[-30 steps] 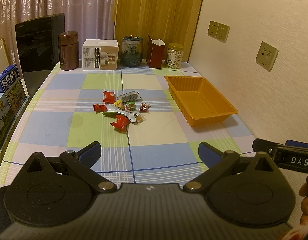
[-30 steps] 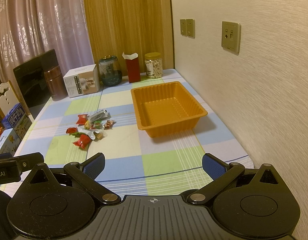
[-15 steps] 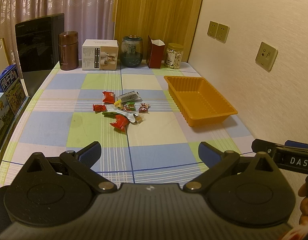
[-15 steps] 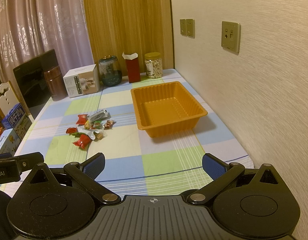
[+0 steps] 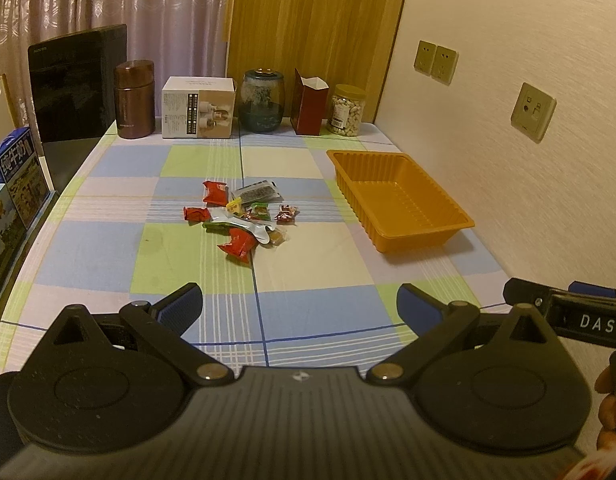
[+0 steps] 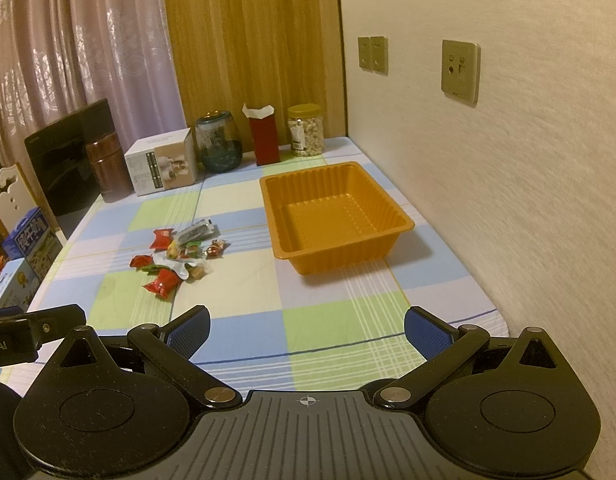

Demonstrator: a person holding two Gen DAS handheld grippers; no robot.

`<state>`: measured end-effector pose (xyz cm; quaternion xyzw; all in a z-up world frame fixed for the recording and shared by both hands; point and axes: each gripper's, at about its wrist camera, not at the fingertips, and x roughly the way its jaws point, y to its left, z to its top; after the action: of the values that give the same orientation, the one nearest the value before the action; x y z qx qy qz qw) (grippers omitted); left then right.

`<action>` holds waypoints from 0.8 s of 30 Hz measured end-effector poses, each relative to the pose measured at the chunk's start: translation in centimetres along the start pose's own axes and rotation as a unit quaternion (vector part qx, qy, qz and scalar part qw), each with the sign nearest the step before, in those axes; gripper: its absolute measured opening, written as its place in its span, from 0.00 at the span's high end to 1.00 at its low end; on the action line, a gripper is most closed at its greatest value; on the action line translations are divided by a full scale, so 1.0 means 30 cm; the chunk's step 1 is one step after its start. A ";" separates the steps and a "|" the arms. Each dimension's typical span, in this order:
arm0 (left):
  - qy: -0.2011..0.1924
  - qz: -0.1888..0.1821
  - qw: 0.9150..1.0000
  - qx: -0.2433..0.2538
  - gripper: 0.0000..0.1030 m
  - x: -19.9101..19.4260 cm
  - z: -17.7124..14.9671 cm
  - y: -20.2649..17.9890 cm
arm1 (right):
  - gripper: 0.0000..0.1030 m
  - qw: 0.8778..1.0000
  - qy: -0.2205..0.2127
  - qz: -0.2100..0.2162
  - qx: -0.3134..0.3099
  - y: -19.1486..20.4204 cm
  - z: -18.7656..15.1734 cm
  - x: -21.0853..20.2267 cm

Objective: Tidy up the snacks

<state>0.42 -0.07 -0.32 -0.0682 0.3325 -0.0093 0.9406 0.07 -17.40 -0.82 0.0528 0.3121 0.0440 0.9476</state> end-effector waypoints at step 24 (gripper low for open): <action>0.030 0.025 0.999 0.034 0.04 0.311 0.008 0.212 | 0.01 0.999 0.014 0.038 -0.014 0.069 -0.021 0.309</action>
<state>7.65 5.66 -6.83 -0.0280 0.3614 0.0007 0.9320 7.04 -14.23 -6.50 0.0509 0.3228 0.0853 0.9412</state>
